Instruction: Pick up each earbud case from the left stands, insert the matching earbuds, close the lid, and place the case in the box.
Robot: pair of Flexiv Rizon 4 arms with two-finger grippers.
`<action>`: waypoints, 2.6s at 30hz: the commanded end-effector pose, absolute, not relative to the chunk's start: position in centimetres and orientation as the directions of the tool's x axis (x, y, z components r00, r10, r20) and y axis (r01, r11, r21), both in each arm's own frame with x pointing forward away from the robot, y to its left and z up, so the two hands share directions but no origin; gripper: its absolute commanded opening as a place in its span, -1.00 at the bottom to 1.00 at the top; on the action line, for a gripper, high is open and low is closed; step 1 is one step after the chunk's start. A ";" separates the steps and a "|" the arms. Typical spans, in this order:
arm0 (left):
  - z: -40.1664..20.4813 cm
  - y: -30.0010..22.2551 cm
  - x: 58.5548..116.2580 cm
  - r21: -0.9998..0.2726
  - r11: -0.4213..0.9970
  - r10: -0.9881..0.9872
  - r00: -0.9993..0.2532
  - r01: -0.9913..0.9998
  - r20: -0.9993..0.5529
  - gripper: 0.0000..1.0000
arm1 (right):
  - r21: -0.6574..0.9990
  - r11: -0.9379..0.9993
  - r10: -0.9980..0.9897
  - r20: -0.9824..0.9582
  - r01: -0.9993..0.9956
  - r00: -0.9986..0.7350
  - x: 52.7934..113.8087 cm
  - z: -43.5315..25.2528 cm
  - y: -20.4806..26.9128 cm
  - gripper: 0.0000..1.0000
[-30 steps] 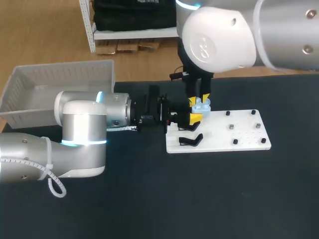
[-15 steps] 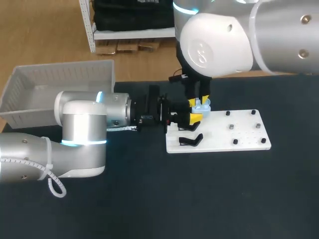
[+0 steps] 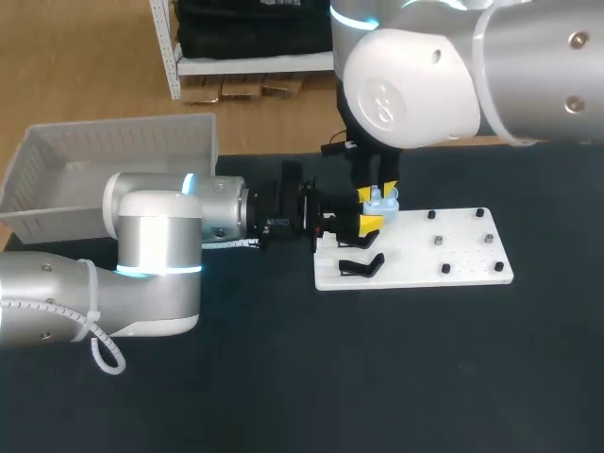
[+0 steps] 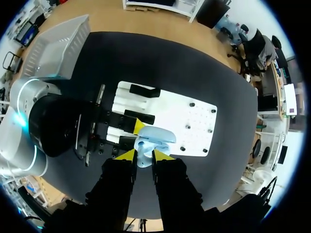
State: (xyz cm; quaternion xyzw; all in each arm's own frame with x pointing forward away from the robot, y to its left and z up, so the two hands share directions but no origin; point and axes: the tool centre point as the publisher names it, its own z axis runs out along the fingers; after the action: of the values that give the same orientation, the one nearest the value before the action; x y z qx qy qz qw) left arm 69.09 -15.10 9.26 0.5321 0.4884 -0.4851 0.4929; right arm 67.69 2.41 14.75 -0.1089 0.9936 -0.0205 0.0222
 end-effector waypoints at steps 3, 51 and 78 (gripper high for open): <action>9.2 -15.1 68.9 0.055 -0.030 0.039 0.056 0.998 -0.998 -1.00 | -0.045 0.976 -0.213 -0.045 -0.211 -0.976 67.4 14.5 2.4 -1.00; 9.2 -15.1 68.9 0.055 -0.030 0.039 0.056 0.998 -0.998 -1.00 | -0.079 0.972 -0.225 -0.065 -0.219 -0.972 67.8 14.0 2.9 -1.00; 9.2 -15.1 68.9 0.055 -0.030 0.039 0.056 0.998 -0.998 -1.00 | -0.078 0.973 -0.225 -0.096 -0.218 -0.970 67.7 14.4 2.6 -0.01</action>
State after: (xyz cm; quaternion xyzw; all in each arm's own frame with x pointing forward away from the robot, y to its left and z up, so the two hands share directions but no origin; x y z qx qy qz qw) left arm 69.05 -15.07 9.26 0.5321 0.4882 -0.4851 0.4931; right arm 68.25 3.13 14.33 -0.1131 0.9919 -0.0376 0.0446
